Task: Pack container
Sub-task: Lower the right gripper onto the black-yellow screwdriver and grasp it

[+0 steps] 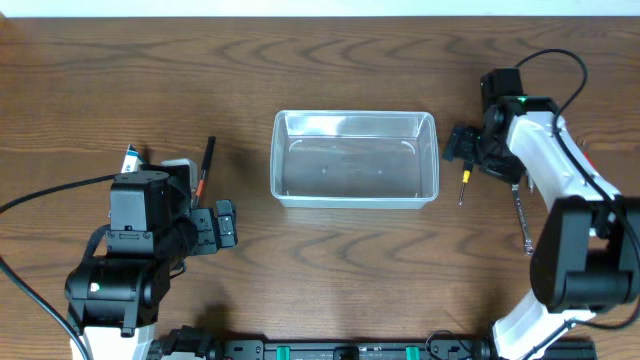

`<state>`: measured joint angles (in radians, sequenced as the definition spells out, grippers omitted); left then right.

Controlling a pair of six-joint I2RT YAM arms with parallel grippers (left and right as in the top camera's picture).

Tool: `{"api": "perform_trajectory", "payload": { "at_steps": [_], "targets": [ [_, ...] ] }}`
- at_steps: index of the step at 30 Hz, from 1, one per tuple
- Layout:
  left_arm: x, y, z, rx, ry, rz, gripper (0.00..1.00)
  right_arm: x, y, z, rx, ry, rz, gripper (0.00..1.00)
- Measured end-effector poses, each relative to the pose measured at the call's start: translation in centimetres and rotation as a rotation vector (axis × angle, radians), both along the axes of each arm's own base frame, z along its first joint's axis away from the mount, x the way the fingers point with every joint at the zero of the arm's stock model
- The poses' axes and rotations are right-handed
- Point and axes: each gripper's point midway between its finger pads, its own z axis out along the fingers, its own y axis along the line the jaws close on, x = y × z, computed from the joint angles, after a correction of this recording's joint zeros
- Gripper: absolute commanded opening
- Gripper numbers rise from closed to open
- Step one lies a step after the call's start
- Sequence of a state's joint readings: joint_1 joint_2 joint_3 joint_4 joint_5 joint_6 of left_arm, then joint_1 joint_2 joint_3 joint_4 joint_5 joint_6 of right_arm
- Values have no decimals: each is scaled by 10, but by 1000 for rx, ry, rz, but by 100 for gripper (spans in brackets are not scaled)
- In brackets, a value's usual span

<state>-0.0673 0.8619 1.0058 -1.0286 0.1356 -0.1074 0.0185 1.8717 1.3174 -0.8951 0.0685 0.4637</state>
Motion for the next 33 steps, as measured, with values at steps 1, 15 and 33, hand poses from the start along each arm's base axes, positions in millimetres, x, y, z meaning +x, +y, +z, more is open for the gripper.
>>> {"api": "perform_trajectory", "payload": {
  "at_steps": [1,15,33],
  "targets": [
    [0,0,0,0,0,0,98,3,0,-4,0,-3,0,99],
    [0,0,0,2,0,-3,98,23,-8,-43,23,-14,-29,99],
    [0,0,0,4,0,-6,98,27,-14,-49,32,-1,-18,56]
  ]
}}
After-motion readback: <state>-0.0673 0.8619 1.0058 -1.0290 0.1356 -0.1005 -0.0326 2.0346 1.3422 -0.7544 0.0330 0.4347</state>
